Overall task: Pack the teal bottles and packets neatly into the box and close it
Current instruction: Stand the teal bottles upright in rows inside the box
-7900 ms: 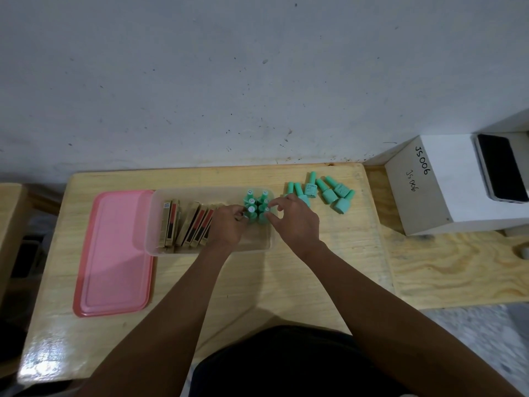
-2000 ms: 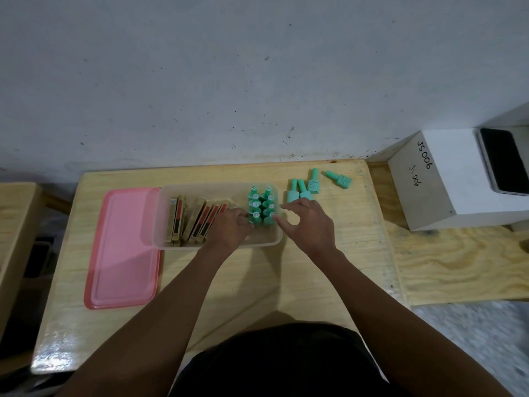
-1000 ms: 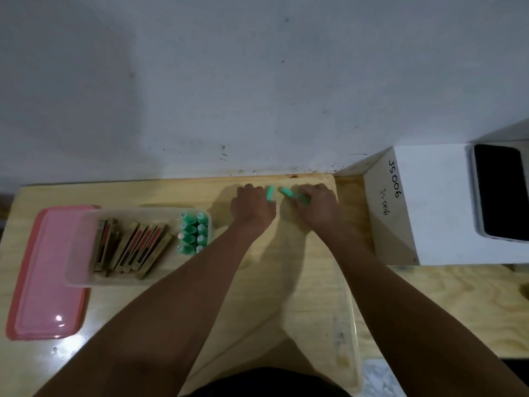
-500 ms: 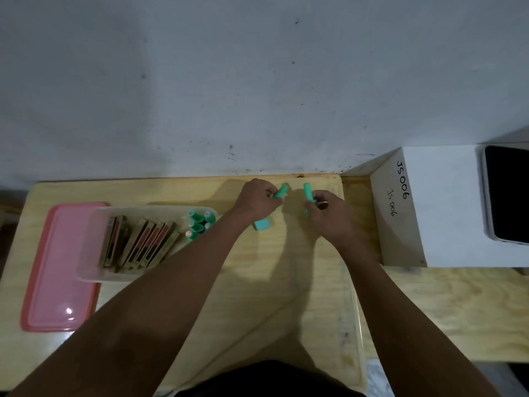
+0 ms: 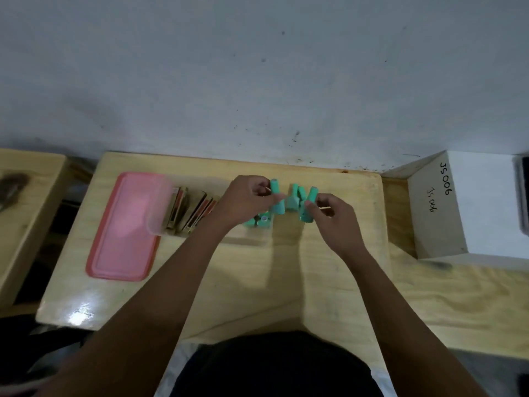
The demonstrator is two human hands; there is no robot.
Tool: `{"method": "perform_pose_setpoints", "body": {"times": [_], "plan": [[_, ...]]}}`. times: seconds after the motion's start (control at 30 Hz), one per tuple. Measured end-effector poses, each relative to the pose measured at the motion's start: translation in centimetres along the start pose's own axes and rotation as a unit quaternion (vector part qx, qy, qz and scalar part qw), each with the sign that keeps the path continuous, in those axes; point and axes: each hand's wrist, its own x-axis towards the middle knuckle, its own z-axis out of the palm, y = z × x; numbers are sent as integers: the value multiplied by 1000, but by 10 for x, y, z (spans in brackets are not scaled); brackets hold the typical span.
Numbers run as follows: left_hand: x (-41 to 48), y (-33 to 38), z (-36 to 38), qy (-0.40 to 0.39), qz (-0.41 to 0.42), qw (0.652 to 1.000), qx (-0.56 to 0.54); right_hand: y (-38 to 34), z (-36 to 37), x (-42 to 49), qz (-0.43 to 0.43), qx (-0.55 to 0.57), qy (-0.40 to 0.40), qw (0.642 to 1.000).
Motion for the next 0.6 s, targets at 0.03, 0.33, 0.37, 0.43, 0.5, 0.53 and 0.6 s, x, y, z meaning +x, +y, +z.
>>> {"method": "perform_pose_setpoints", "body": {"times": [0.03, 0.33, 0.37, 0.43, 0.5, 0.53, 0.6], "plan": [[-6, -6, -7, 7, 2, 1000, -7, -5, 9, -3, -1, -3, -5, 1000], [-38, -53, -38, 48, 14, 997, 66, -26, 64, -28, -19, -115, 6, 993], [-39, -57, -38, 43, 18, 996, 79, -27, 67, -31, -18, -147, 9, 989], [-39, -65, -36, 22, 25, 994, 106, -25, 72, -36, -18, -206, 17, 978], [-36, -74, -34, 8, 25, 989, 144, -21, 77, -40, -40, -249, 25, 967], [-34, -79, -33, 7, 23, 987, 157, -18, 79, -41, -58, -266, 28, 962], [-32, -84, -30, 6, 18, 986, 168, -11, 84, -42, -93, -298, 31, 950]]}}
